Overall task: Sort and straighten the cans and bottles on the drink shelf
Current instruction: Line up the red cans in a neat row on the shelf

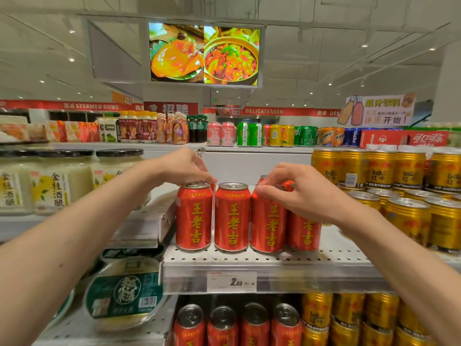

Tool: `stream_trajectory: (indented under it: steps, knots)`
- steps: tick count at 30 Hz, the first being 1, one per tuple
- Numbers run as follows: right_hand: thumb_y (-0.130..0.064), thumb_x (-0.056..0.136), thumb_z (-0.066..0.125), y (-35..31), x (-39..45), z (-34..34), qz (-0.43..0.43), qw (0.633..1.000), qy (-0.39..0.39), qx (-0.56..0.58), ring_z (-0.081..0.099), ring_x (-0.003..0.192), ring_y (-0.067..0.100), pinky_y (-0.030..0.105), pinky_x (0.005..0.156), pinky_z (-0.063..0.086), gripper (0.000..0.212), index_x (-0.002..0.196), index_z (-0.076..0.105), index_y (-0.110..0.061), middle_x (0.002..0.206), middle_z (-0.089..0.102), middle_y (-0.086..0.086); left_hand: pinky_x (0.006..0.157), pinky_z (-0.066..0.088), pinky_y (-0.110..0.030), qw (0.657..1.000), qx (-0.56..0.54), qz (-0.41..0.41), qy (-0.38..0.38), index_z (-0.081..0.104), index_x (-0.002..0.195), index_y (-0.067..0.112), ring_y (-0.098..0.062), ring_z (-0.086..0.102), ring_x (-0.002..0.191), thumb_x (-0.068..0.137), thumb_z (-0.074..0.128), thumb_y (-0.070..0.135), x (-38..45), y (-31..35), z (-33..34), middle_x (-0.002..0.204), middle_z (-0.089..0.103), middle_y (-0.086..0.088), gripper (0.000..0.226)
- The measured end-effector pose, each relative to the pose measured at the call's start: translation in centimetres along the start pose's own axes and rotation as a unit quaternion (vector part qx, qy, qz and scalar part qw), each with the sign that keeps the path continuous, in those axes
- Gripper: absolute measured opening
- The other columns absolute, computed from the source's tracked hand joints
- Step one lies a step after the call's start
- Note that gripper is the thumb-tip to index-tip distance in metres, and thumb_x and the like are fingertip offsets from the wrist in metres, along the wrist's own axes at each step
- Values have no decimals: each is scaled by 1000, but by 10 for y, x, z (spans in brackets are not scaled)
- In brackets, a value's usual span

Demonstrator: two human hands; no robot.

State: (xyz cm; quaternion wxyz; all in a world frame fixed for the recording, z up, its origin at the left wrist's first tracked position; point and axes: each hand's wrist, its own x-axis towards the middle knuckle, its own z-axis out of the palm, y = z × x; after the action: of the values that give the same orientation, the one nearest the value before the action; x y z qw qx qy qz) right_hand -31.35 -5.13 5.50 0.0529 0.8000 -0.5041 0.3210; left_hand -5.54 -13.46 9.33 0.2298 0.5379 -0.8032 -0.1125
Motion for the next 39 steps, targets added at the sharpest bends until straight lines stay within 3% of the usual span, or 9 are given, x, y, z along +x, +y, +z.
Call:
stream_trajectory:
  steps: [5,9,13,18,21,24,28,31,39]
  knots:
    - [-65,86,56,2,-1,2,0,1000,8,4,64,97,8,43,84,55,42,93,76,-28,102,68,-14,68,49,-22,999,-27,-3,-17,73,115,18,-5,62,93,86,76,38,-2,-1,-3,111,70,5,35]
    - [-69,84,53,2,-1,2,1,1000,8,4,63,100,8,45,84,56,47,94,76,-30,103,68,-16,86,51,-31,999,-39,14,10,67,127,17,-16,64,109,92,68,41,-14,2,1,123,68,2,42]
    - [-78,79,46,5,-2,4,6,1000,12,3,63,101,8,47,84,56,56,95,74,-33,106,66,-18,97,47,-34,997,-1,69,27,64,131,24,-10,56,118,97,57,45,-39,4,2,124,60,11,40]
    - [-73,83,50,-1,-7,-2,16,1000,-11,17,62,103,5,41,88,56,50,103,74,-35,110,67,-19,76,40,-11,996,-16,81,15,67,119,30,0,58,103,102,48,43,-55,1,9,113,61,20,29]
    - [-61,90,56,-3,-1,-14,30,997,-2,66,64,99,-2,30,87,56,36,107,75,-35,106,71,-20,81,41,-9,995,-54,85,28,67,111,32,8,56,99,102,46,44,-58,-1,16,106,59,26,26]
    - [-51,94,60,3,21,-24,61,997,-2,56,64,98,-3,24,78,54,28,110,72,-31,104,70,-19,78,36,-5,994,-43,95,45,67,122,25,-2,56,108,102,45,45,-60,-2,18,119,60,15,35]
    - [-46,93,66,24,52,-23,112,990,-88,6,68,97,9,33,83,58,30,112,73,-25,106,73,-10,82,40,-11,993,-53,92,55,63,126,27,-5,55,114,102,46,43,-58,-4,19,127,60,13,33]
    - [-46,91,69,35,65,-21,135,978,-159,-14,70,93,10,32,81,59,31,113,73,-25,105,75,-7,86,41,-20,993,-60,84,61,60,131,26,-7,54,117,103,47,36,-58,-6,18,129,58,12,32]
    - [-42,88,73,39,73,-19,103,981,-164,9,70,92,8,29,79,58,27,110,72,-27,101,74,-11,80,44,-16,991,-105,71,52,58,133,24,-8,57,112,101,51,28,-55,-9,19,127,58,7,32]
